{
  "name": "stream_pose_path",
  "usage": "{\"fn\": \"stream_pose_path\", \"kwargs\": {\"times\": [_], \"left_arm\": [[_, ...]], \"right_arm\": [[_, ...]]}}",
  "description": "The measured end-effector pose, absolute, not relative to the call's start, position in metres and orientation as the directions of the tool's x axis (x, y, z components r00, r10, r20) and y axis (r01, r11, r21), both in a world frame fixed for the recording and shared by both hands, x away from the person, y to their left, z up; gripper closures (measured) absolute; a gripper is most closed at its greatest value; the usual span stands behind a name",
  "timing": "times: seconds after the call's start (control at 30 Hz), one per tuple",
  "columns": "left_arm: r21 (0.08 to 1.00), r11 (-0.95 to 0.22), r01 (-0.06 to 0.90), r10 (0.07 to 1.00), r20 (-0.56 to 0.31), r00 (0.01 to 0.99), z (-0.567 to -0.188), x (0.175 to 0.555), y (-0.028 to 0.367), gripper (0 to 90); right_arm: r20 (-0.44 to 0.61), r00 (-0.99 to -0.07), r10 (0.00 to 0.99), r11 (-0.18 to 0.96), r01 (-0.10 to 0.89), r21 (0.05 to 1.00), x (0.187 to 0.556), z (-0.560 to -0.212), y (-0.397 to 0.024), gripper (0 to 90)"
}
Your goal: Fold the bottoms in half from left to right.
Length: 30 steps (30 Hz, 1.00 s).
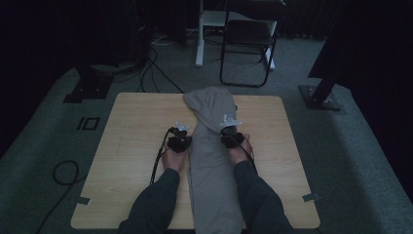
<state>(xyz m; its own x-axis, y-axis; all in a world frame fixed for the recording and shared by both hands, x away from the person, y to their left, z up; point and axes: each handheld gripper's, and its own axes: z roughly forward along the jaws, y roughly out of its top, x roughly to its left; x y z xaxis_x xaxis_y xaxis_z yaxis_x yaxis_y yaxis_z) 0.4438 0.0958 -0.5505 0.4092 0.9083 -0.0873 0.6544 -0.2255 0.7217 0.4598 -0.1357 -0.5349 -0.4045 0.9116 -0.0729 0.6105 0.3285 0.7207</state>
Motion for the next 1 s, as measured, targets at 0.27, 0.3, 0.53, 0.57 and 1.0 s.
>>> {"fn": "stream_pose_path", "kwargs": {"times": [0.27, 0.3, 0.53, 0.57, 1.0], "left_arm": [[0.726, -0.221, 0.652, 0.916, -0.075, 0.394, -0.551, 0.442, 0.102, 90.0], [0.725, -0.22, 0.653, 0.916, -0.076, 0.393, -0.551, 0.441, 0.104, 90.0], [0.726, -0.221, 0.651, 0.916, -0.076, 0.395, -0.551, 0.423, 0.12, 90.0], [0.726, -0.221, 0.651, 0.916, -0.075, 0.395, -0.551, 0.417, 0.124, 90.0], [0.717, -0.24, 0.654, 0.888, -0.11, 0.447, -0.55, 0.346, 0.146, 88.3]], "right_arm": [[-0.002, -0.347, 0.938, 0.244, 0.655, 0.715, 0.462, -0.548, -0.179, 89.7], [-0.003, -0.348, 0.938, 0.245, 0.654, 0.716, 0.461, -0.548, -0.179, 89.7], [-0.007, -0.391, 0.92, 0.277, 0.641, 0.716, 0.448, -0.548, -0.173, 86.5], [-0.002, -0.401, 0.916, 0.281, 0.639, 0.716, 0.445, -0.548, -0.172, 86.0], [0.015, -0.533, 0.846, 0.374, 0.614, 0.695, 0.383, -0.546, -0.162, 80.9]]}}
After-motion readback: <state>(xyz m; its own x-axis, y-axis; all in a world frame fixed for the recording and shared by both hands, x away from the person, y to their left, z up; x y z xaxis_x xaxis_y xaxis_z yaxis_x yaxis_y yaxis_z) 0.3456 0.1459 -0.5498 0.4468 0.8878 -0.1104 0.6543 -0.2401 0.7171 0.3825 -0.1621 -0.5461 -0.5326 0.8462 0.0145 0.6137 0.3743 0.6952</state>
